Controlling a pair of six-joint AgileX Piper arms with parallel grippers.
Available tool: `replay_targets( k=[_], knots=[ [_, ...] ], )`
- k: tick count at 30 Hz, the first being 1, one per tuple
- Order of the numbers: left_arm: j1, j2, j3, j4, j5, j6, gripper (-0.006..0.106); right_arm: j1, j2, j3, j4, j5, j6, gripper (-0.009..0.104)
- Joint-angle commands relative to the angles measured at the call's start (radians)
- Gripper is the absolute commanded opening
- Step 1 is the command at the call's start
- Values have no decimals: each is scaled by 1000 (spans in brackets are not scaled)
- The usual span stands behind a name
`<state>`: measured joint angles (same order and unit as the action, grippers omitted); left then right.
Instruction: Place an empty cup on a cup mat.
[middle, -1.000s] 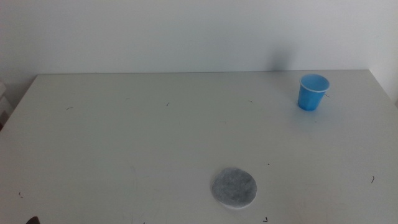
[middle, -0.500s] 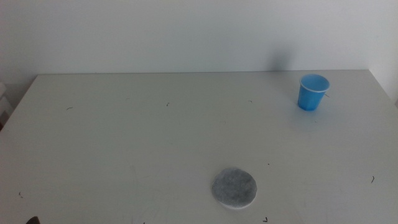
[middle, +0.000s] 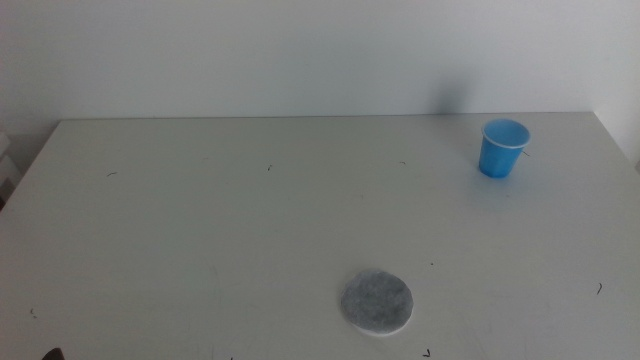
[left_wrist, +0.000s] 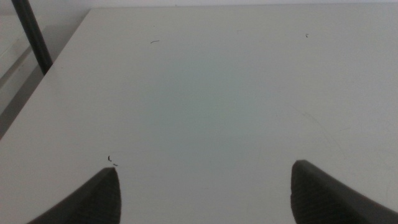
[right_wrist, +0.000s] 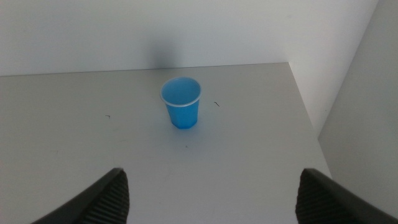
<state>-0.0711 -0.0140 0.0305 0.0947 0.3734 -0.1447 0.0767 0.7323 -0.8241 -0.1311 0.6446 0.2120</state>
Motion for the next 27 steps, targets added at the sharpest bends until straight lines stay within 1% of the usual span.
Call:
replay_targets(
  k=[1,7,15,22,27],
  knots=[
    [1,-13,-6,2,-68,-4,105,-5,82,-112,-13,-11,9,80],
    [1,-13,-6,2,-68,-4,105,-5,320,-368,-6,108,14,80],
    [1,-13,-6,2,-68,-4,105,-5,652,-769,-10,299,9,80],
    [1,-13,-6,2,-68,-4,105,-6,885,-1041,2,363,9,80],
    [1,-13,-6,2,-68,-4,105,-14,1052,-1241,-5,458,9,80]
  ],
)
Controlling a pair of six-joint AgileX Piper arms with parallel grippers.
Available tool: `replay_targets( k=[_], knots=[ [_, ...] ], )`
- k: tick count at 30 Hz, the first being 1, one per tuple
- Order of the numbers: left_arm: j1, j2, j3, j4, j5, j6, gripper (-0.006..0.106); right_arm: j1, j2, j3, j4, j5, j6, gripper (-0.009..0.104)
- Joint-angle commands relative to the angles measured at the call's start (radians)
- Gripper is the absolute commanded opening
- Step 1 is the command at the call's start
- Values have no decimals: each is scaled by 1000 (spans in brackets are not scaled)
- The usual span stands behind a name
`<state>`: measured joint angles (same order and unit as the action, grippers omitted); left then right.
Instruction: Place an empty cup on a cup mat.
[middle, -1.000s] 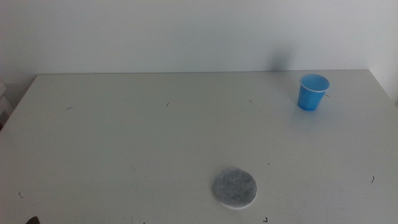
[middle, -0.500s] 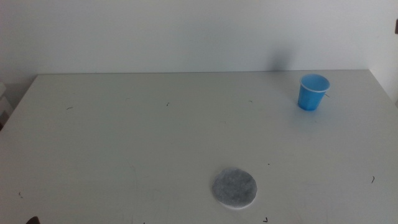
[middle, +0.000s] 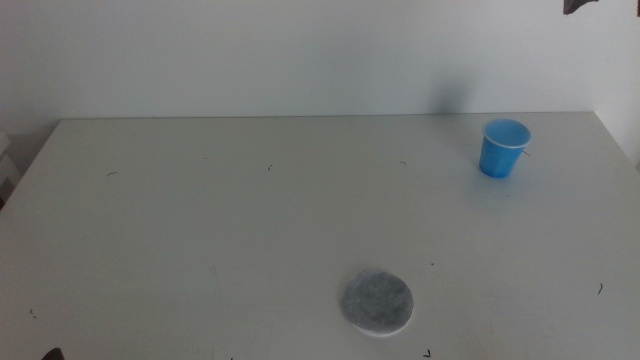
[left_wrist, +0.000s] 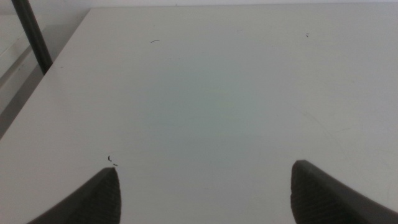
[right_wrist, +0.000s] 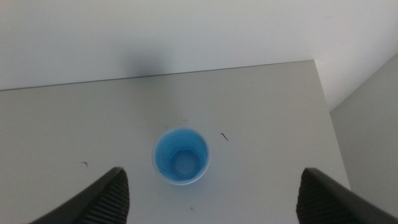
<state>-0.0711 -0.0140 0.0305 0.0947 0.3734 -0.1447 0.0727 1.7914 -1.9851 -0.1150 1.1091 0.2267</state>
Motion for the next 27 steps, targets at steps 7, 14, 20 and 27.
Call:
replay_targets(
  k=[7,14,20,27],
  knots=[
    [1,-13,-6,2,-68,-4,105,-20,190,-251,-8,44,-6,80],
    [1,-13,-6,2,-68,-4,105,-48,351,-274,85,59,-6,74],
    [1,-13,-6,2,-68,-4,105,-50,423,-274,79,67,-12,63],
    [1,-13,-6,2,-68,-4,105,-50,484,-273,80,50,-16,52]
  ],
)
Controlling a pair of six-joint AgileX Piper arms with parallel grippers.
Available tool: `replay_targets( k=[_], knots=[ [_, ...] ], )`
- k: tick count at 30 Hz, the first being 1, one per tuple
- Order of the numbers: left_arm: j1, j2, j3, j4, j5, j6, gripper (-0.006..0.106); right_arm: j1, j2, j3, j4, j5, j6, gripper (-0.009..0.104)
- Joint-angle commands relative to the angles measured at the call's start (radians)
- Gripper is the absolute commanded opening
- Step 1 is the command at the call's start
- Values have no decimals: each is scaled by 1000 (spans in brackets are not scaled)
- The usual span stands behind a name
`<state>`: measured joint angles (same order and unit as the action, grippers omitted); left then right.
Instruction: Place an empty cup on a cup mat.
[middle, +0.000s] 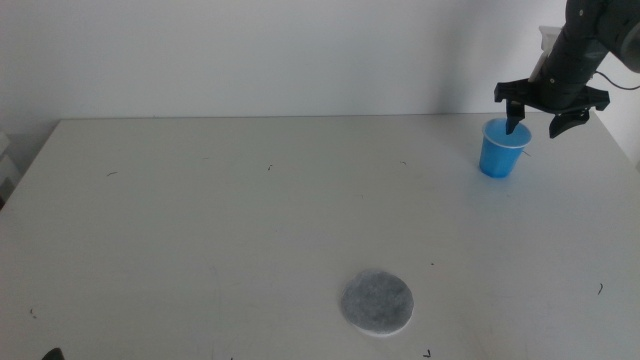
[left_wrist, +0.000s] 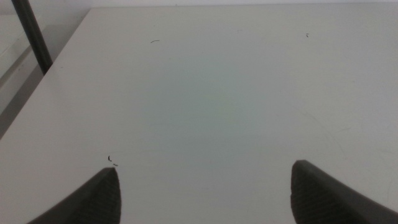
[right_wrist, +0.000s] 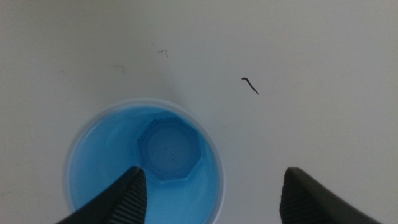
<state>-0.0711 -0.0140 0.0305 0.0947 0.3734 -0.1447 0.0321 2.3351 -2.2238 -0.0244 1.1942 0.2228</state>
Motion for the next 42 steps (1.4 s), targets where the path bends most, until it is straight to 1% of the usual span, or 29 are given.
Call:
replay_targets(
  k=[1,5,8,9,10,13,14,18,22,26,29,32,38,42],
  knots=[
    [1,-13,-6,2,-68,-4,105,-9,-51,-34,-11,-43,-17,51],
    [1,-13,-6,2,-68,-4,105,-9,-29,-32,-11,-74,-38,44],
    [1,-13,-6,2,-68,-4,105,-9,-22,-29,-11,-90,-45,34],
    [1,-13,-6,2,-68,-4,105,-9,-21,-28,-11,-90,-44,29],
    [1,-13,-6,2,-68,-4,105,-8,-21,-28,-11,-100,-44,18],
    [1,-13,-6,2,-68,-4,105,-8,-21,-28,-10,-114,-44,1],
    [1,-13,-6,2,-68,-4,105,-8,-21,-28,-10,-115,-43,-1],
    [1,-13,-6,2,-68,-4,105,-8,-26,-28,-5,-105,-43,-1],
    [1,-13,-6,2,-68,-4,105,-1,-80,-26,46,-68,-67,-1],
    [1,-13,-6,2,-68,-4,105,31,-176,22,50,-39,-103,-1],
    [1,-13,-6,2,-68,-4,105,65,-268,132,50,-72,-101,-1],
    [1,-13,-6,2,-68,-4,105,106,-387,277,66,-131,-99,-1],
    [1,-13,-6,2,-68,-4,105,227,-581,548,75,-236,-79,-1],
    [1,-13,-6,2,-68,-4,105,308,-672,694,103,-312,-67,-1]
  ],
)
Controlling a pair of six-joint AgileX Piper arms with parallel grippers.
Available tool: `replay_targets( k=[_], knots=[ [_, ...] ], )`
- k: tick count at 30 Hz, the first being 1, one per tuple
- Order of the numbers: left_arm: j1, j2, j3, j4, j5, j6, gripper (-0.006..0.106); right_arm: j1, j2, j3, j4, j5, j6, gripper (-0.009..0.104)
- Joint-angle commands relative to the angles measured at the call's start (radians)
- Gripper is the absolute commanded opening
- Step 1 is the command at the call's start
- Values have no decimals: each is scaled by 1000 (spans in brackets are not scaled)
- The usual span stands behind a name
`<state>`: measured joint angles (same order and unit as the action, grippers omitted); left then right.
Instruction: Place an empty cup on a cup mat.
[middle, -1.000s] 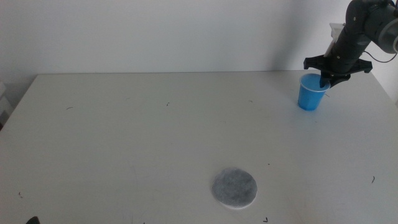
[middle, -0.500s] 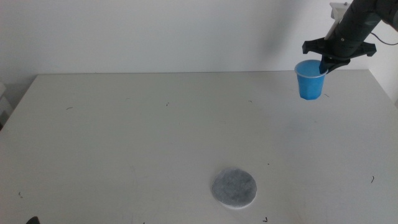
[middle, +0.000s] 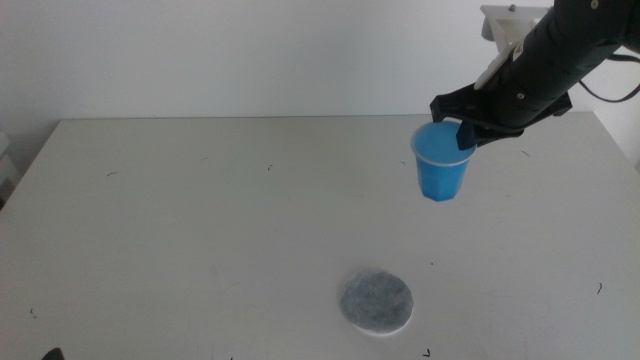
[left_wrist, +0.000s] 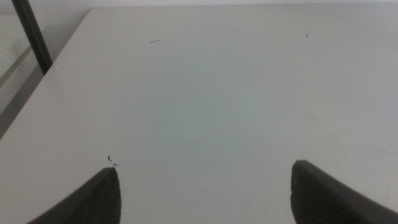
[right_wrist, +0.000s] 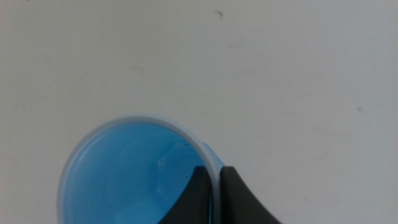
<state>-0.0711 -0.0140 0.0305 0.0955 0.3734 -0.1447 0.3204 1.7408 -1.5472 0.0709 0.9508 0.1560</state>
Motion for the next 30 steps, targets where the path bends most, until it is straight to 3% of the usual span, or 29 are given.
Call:
replay_targets(
  k=[1,13,21,30],
  knots=[
    [1,-13,-6,1,-68,-4,105,40,-95,51,17,-82,5,-1],
    [1,-13,-6,1,-68,-4,105,210,-157,395,82,-325,6,-1],
    [1,-13,-6,1,-68,-4,105,216,-153,483,164,-466,-63,-1],
    [1,-13,-6,1,-68,-4,105,216,-149,510,205,-477,-92,-1]
  ],
)
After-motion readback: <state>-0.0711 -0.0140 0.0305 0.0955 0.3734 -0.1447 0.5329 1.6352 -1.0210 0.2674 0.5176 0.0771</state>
